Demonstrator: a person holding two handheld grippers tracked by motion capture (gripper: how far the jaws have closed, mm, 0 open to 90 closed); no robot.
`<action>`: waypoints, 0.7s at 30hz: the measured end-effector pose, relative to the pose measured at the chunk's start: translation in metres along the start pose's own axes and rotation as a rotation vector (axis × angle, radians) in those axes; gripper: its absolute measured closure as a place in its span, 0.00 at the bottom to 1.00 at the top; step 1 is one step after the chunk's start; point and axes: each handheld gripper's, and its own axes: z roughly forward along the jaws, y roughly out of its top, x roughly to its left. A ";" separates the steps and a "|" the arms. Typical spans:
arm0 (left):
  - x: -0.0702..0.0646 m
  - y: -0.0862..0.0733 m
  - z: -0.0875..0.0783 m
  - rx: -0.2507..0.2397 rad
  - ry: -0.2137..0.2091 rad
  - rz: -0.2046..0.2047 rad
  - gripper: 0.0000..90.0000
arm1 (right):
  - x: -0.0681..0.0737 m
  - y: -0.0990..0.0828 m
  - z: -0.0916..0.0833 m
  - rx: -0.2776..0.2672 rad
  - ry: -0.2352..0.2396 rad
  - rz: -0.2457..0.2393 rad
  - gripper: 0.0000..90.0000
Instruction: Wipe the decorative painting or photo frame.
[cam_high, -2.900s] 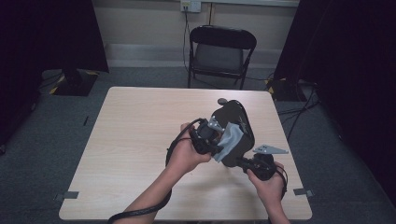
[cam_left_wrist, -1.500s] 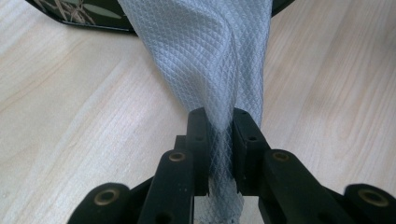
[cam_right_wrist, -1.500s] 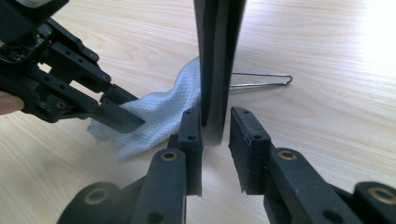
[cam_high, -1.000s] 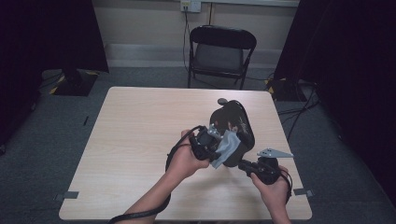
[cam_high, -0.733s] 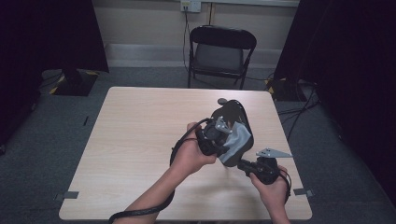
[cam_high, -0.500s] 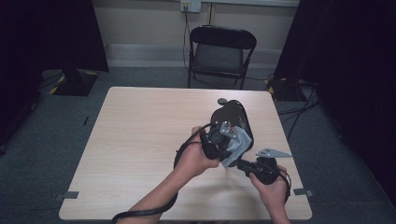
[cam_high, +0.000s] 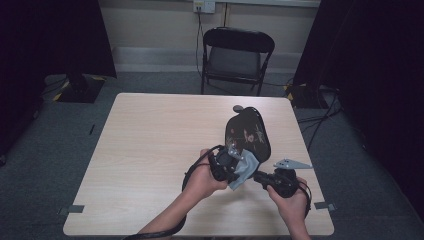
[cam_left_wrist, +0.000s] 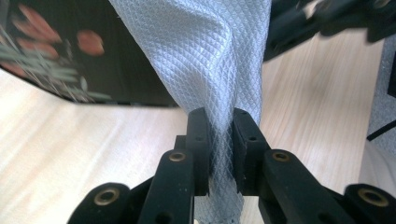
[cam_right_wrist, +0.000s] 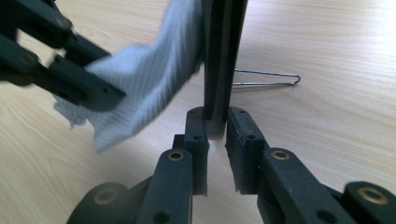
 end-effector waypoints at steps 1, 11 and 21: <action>0.000 0.000 0.000 0.000 0.000 0.000 0.88 | 0.000 0.000 0.000 0.000 0.000 0.000 0.88; 0.004 -0.019 0.020 0.047 -0.011 -0.029 0.88 | 0.000 -0.001 -0.002 0.003 0.007 0.000 0.88; 0.007 -0.030 0.033 0.093 -0.016 -0.047 0.88 | -0.002 0.000 -0.008 -0.017 0.016 0.015 0.87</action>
